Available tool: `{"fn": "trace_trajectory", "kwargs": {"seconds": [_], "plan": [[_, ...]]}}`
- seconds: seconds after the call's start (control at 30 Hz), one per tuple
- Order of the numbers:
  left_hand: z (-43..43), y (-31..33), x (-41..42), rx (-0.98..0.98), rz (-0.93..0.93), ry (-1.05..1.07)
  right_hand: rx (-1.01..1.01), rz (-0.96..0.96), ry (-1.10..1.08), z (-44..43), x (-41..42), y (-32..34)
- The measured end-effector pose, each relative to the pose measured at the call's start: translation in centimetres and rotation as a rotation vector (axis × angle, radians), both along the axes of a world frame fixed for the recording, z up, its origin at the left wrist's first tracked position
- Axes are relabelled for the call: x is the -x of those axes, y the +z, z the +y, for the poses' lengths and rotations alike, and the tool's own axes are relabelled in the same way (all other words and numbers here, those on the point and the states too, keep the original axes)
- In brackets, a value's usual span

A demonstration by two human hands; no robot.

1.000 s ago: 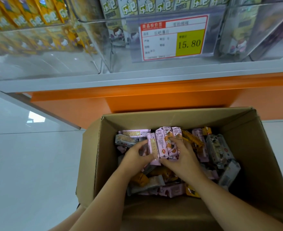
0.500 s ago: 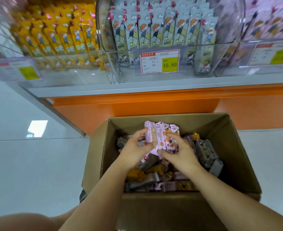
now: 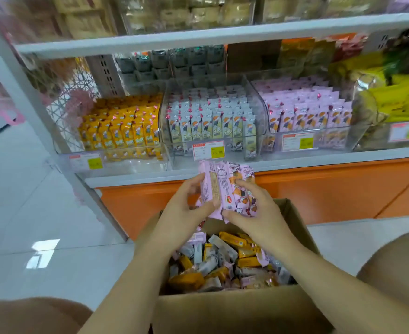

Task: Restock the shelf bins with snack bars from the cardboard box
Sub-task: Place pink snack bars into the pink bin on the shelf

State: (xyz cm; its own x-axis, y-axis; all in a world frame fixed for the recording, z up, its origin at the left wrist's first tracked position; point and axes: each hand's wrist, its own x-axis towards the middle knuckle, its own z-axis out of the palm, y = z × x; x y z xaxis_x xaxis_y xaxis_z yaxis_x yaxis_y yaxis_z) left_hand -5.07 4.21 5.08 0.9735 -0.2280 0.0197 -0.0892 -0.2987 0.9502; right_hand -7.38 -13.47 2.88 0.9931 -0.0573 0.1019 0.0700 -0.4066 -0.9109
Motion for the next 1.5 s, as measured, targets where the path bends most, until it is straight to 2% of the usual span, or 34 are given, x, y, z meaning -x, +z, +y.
{"fn": "trace_trajectory", "kwargs": {"seconds": [0.17, 0.33, 0.6, 0.93, 1.17, 1.27, 1.33, 1.43, 1.5], "plan": [[-4.7, 5.9, -0.5, 0.008, -0.166, -0.037, -0.007, -0.154, -0.045, -4.1, -0.8, 5.0], [-11.0, 8.7, -3.9, 0.042, -0.333, -0.06, 0.061, -0.255, -0.123, -9.2, -3.7, 9.1], [-18.8, 8.9, -12.0, 0.03, -0.314, -0.063, 0.193, -0.231, -0.135, -16.7, -11.5, 10.7], [-23.5, 9.5, -21.2, -0.155, -0.367, -0.021, 0.36, -0.156, -0.206, -21.2, -20.6, 10.9], [-24.6, 9.2, -23.7, -0.417, -0.377, -0.052, 0.322, -0.106, -0.257, -22.3, -21.0, 10.7], [-24.9, 9.7, -23.9, -0.47, -0.423, -0.023, 0.313, -0.137, -0.333, -22.6, -20.8, 11.1], [-24.8, 10.0, -23.9, -0.545, -0.472, -0.006, 0.343, -0.225, -0.362, -22.9, -20.6, 11.5], [-23.9, 10.4, -23.7, -0.67, -0.552, -0.027, 0.353, -0.351, -0.269, -23.4, -20.1, 12.0], [-23.0, 10.4, -23.6, -0.718, -0.56, -0.027, 0.316, -0.34, -0.172, -23.5, -19.5, 12.5]]}}
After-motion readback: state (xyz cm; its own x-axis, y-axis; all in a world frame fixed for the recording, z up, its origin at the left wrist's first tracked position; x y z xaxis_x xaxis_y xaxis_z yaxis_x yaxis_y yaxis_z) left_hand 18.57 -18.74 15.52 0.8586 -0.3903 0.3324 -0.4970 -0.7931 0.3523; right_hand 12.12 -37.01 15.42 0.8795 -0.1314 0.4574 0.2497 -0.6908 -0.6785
